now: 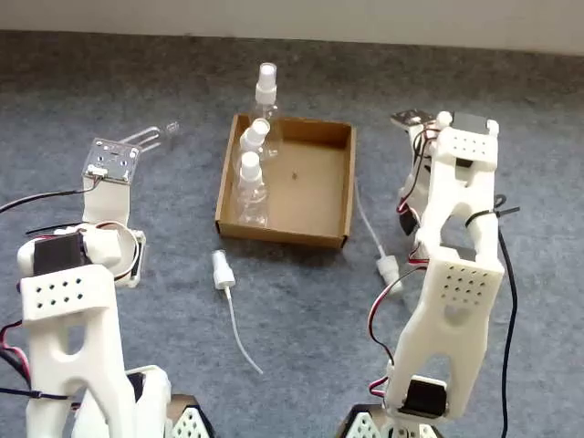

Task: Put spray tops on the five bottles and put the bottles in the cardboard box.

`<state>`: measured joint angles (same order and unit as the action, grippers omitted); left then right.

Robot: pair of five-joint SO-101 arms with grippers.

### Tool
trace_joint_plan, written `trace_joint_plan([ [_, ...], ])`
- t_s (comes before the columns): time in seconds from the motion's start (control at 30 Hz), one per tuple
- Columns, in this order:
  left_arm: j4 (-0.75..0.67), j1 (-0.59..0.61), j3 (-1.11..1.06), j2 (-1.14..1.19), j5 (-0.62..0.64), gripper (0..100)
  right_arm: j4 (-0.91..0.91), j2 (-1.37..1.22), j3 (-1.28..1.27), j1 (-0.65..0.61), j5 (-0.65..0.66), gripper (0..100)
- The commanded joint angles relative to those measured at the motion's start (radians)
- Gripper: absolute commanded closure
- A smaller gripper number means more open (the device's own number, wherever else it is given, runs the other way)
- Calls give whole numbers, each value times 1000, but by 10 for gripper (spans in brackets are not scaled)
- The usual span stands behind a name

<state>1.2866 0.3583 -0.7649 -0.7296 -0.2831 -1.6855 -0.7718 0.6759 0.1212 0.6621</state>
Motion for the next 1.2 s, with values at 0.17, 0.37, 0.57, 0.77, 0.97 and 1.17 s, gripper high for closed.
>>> trace_joint_plan([
  [0.17, -66, -117, -24, -15, 186, 796, -81, 22, 246, 13, -86, 960],
  [0.37, -278, -321, -160, -15, 285, 829, -81, 22, 384, -12, -104, 966],
  [0.57, -361, -335, -226, -13, 315, 829, -82, 51, 384, -38, -104, 966],
  [0.77, -400, -343, -257, -13, 348, 827, -84, 265, 142, -76, -163, 966],
  [0.97, -440, -417, -251, 94, 404, 825, -81, 547, -189, -128, -199, 966],
  [1.17, -425, -420, -145, 340, 413, 824, -53, 774, -363, -130, -203, 966],
])
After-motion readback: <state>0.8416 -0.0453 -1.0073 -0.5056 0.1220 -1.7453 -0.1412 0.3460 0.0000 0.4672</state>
